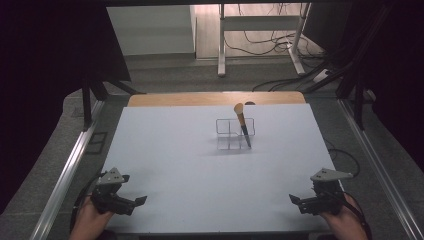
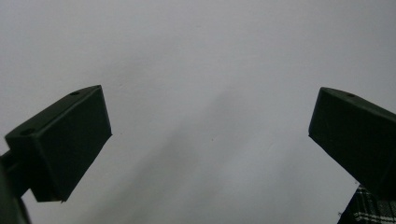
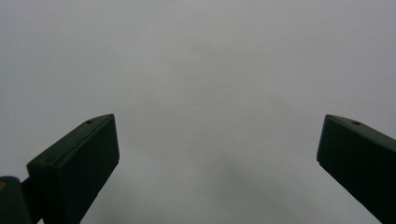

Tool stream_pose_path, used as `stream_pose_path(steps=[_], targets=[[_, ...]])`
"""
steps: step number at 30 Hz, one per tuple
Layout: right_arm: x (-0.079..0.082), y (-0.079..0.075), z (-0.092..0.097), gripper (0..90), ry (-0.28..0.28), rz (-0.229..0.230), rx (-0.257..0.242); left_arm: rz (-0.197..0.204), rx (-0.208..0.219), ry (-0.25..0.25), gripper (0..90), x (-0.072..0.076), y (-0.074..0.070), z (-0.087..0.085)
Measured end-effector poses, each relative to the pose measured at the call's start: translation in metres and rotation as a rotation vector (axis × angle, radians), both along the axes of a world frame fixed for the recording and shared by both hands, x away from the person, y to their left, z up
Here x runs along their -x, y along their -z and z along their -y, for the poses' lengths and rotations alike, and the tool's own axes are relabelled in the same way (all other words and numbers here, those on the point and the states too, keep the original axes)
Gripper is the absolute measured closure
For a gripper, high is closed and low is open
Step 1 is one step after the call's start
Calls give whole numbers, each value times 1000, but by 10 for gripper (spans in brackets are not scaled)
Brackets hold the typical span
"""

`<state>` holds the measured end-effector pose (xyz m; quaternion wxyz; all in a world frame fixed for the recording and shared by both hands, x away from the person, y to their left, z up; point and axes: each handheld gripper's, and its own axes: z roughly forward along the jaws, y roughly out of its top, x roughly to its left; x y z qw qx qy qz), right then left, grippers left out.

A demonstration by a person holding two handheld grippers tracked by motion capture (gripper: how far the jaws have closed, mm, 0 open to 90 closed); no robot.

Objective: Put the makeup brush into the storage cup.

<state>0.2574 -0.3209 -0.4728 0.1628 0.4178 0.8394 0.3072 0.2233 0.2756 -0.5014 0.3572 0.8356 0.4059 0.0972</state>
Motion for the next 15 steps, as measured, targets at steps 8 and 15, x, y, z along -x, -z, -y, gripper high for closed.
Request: stream_pose_path(steps=[8, 15], targets=[[4, 4, 4, 0, 6, -32, 19, -3, -1, -1, 0, 0, 0, 0], [5, 6, 5, 0, 2, -45, 44, 2, -2, 0, 0, -1, 0, 1]])
